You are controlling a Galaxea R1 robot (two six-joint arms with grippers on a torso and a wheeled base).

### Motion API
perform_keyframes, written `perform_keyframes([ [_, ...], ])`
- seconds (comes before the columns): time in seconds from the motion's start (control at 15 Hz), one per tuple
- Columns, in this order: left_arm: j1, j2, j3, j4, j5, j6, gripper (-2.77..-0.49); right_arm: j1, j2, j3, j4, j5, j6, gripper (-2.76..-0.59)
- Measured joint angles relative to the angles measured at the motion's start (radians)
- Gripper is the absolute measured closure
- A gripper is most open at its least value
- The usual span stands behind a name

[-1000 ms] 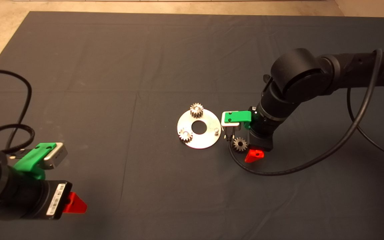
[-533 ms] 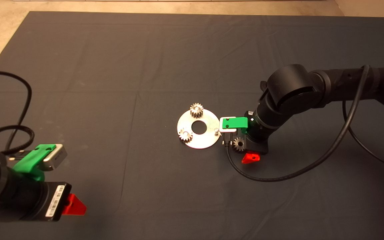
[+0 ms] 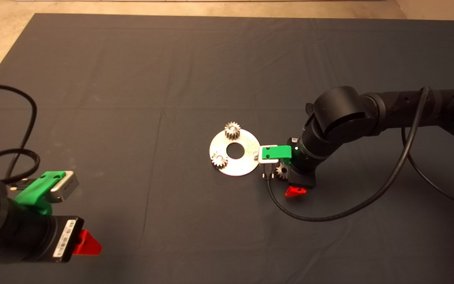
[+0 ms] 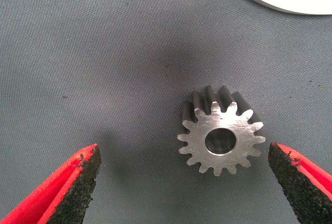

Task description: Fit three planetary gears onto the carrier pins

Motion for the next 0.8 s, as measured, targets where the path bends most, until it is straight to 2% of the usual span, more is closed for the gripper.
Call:
perform_keyframes([
  [0.07, 0.000, 0.000, 0.000, 0.000, 0.000, 0.000, -2.18, -0.001, 0.000, 0.000, -0.001, 0.000, -0.003, -2.31],
  [0.6, 0.000, 0.000, 0.000, -0.008, 0.000, 0.001, -2.18, -0.013, -0.002, -0.002, -0.025, 0.000, -0.007, -2.00],
  [0.8, 0.000, 0.000, 0.000, -0.011, 0.000, 0.002, -2.18, -0.019, -0.001, -0.017, -0.031, 0.000, -0.007, -1.98],
])
